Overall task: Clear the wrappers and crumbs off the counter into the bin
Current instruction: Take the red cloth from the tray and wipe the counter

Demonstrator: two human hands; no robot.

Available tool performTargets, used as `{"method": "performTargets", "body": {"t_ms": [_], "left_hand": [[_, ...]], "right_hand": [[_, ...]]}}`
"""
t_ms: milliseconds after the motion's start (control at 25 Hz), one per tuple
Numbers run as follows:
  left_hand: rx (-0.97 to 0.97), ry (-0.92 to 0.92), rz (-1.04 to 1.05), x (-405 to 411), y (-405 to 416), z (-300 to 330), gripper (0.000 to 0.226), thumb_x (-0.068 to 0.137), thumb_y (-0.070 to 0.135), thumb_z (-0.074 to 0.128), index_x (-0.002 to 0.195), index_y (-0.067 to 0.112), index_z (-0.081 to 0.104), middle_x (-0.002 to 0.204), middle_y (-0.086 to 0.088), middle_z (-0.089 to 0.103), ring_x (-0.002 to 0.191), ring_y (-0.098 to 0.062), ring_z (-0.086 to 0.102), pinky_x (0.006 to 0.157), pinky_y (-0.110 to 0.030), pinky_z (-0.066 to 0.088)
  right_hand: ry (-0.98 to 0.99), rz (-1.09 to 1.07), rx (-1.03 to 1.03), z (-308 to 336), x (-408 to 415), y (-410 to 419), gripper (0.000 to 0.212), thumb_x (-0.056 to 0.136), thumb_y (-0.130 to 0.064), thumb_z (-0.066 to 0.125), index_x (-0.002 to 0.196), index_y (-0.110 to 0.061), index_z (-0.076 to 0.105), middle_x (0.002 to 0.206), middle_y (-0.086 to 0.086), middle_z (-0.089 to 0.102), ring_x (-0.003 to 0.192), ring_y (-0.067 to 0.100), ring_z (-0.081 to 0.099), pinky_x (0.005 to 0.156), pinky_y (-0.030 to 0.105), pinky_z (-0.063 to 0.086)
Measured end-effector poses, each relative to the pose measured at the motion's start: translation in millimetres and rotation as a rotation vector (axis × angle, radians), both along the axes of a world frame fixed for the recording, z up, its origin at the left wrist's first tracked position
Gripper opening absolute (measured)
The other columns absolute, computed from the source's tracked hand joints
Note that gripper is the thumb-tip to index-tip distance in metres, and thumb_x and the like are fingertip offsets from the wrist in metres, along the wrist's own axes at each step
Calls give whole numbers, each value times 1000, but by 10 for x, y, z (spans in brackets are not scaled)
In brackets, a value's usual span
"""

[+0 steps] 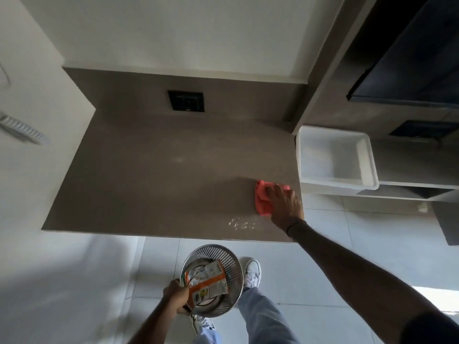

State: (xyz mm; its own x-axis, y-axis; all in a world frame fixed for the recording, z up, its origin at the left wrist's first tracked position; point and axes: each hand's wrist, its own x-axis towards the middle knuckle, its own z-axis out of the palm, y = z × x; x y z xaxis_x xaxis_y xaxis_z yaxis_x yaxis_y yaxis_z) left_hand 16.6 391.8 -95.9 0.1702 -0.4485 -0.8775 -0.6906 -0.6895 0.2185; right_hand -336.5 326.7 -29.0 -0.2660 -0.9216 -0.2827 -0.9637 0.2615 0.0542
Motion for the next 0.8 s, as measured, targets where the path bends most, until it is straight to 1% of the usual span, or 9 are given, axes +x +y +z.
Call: {"method": "performTargets", "body": {"t_ms": [160,240,320,400,480,560,640,720,800], "left_hand": [[13,15,24,-66,-58,60,27,99,14,55,119,-2,64,118,-30,70,91,-45,77,72,-56,66],[0,21,19,-100,-102,54,26,100,10,52,119,-3,63,114,-31,71,86,-44,78,72,-55,66],[-17,27,22,-129,-133,50,26,99,9,51,118,-5,63,112,-32,72,83,-45,78,70,-56,66],[-36,39,34,-138,-161,63,26,97,8,53,117,-6,62,114,-34,70,86,-47,77,69,-58,65],[-49,49,15,-128,-178,83,27,97,9,55,118,-5,62,117,-31,69,88,-45,77,67,-57,66],[-62,51,-17,-125,-198,101,27,99,12,55,122,-2,61,119,-26,68,84,-38,76,55,-45,67],[-79,58,-31,-114,-198,98,26,100,12,55,122,0,60,108,-20,68,74,-31,73,42,-35,63],[-94,61,-35,-95,-186,97,23,99,13,57,119,2,61,89,-11,65,66,-22,71,49,-36,66],[-95,74,-43,-66,-162,108,22,98,13,56,116,3,63,86,-8,64,71,-22,70,66,-42,69]], "right_hand": [[185,101,15,-5,609,58,54,81,-8,49,135,0,52,125,27,59,89,39,66,64,39,59],[213,213,4,48,1043,205,47,83,-7,50,127,1,60,112,26,68,74,33,71,56,38,60],[-71,255,29,99,1374,339,36,90,-6,51,125,-4,59,111,20,68,84,31,70,66,36,60],[-367,249,21,241,1418,389,28,85,-13,58,109,-26,65,99,5,75,87,25,72,69,25,52],[-415,172,21,392,1217,371,22,83,-28,55,102,-29,66,89,0,77,81,26,74,63,25,47],[-361,0,-74,476,872,323,31,80,-42,48,99,-27,68,87,4,77,78,34,73,59,28,44],[-229,-165,-184,514,500,280,38,79,-53,46,95,-26,67,87,5,76,80,36,72,57,30,42],[-142,-251,-152,477,309,246,49,82,-66,47,96,-24,70,93,6,76,90,35,70,60,31,41],[-183,-236,-76,383,449,287,62,79,-76,46,104,-24,71,100,7,74,93,34,70,62,31,42]]}}
